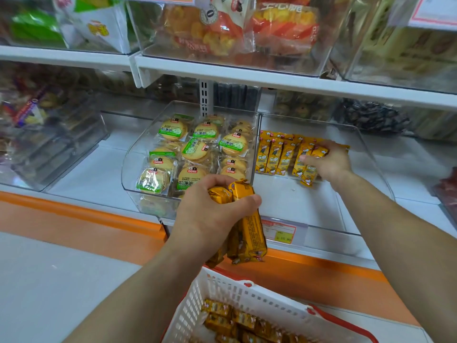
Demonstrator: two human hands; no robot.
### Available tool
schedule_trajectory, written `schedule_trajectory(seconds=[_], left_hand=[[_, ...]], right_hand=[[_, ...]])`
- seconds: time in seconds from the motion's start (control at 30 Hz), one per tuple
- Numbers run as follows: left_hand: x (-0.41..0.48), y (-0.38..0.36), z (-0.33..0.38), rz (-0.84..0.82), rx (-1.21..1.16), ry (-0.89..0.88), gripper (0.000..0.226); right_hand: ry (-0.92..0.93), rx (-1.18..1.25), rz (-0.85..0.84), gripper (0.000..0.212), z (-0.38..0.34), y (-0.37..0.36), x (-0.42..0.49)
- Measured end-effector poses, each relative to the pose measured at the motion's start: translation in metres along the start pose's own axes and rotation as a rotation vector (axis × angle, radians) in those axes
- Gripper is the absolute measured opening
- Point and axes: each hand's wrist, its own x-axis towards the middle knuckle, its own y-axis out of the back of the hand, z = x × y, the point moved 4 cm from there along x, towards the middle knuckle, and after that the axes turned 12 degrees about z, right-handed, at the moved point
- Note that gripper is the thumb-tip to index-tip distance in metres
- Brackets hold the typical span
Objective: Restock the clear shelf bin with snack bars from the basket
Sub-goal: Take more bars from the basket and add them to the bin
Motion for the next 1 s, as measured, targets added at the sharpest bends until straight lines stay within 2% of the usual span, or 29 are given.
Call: schedule_trajectory(seconds=[0.13, 0.23, 0.3, 0.43, 0.57, 0.77, 0.87, 1.0], left_hand=[[0.002, -0.001, -0.002, -0.001, 0.004, 0.0, 0.037], [0.003, -0.002, -0.003, -0.006, 0.004, 0.002, 0.036], [0.004, -0.004, -0.004, -0.007, 0.01, 0.003, 0.037], [0.004, -0.006, -0.007, -0.003, 0.034, 0.005, 0.036], [0.005, -0.007, -0.007, 0.005, 0.061, 0.005, 0.037], [0.007, -0.007, -0.011, 0.034, 0.084, 0.006, 0.038], [0.008, -0.009, -0.013, 0.038, 0.094, 0.013, 0.04], [0.011, -0.009, -0.013, 0.042, 0.103, 0.006, 0.04]], right_hand=[[0.05, -0.11, -0.021, 0.068, 0.0, -0.008, 0.002], [0.134, -0.175, 0.054, 0.066, -0.004, -0.008, -0.002], [0.124, -0.179, 0.052, 0.066, -0.005, -0.007, -0.004], [0.254, -0.419, 0.038, 0.066, -0.012, -0.002, -0.005], [0.225, -0.355, -0.048, 0.069, -0.011, -0.004, -0.006], [0.314, -0.396, 0.043, 0.062, -0.017, -0.001, -0.002], [0.295, -0.405, 0.107, 0.059, -0.016, 0.001, -0.001], [0.3, -0.44, 0.093, 0.039, -0.016, 0.001, -0.003]])
